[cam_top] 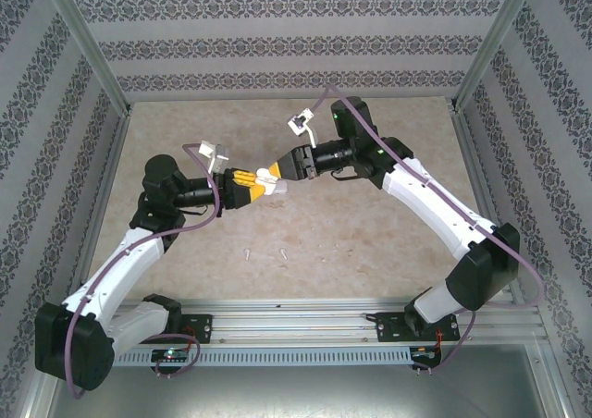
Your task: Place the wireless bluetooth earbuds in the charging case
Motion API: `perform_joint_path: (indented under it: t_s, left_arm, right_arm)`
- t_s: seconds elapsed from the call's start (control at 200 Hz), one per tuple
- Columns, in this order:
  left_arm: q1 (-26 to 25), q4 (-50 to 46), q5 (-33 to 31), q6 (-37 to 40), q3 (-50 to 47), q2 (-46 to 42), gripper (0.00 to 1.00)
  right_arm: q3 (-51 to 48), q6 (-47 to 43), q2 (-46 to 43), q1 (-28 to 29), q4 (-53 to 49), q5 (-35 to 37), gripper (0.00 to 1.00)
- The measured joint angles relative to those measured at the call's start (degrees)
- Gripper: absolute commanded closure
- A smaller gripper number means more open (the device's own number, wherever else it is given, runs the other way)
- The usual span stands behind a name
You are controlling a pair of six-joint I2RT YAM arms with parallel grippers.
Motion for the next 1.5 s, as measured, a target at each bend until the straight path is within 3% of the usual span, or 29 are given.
perform_joint_path:
  t_s: [0.245,0.485,0.774,1.184,1.504]
  left_arm:
    - [0.00,11.63,-0.20,1.84,-5.95,1.36,1.00]
    - [0.02,12.35,-6.25,10.69,-8.92,1.40,1.00]
    - [0.81,14.10,-11.21,13.38,-12.57,2.78,1.00]
    - [1.14,17.99,-7.67,12.63,-13.97,2.49,1.00]
    - [1.14,16.22,-7.56,12.28,-14.56,-1.38,1.00]
  right_arm:
    - [-0.94,1.42,-0.13,0.09,0.48,2.10,0.51]
    - [-8.94,5.97,-5.03,1.01,2.97,10.40,0.51]
    - [-14.40,9.22,-6.99,9.16,2.27,22.32,0.50]
    - [-4.39,8.70,-1.03,9.29,0.17,24.44,0.51]
    - [-2.89,8.94,-0.55,7.98,-0.22,21.81,0.51]
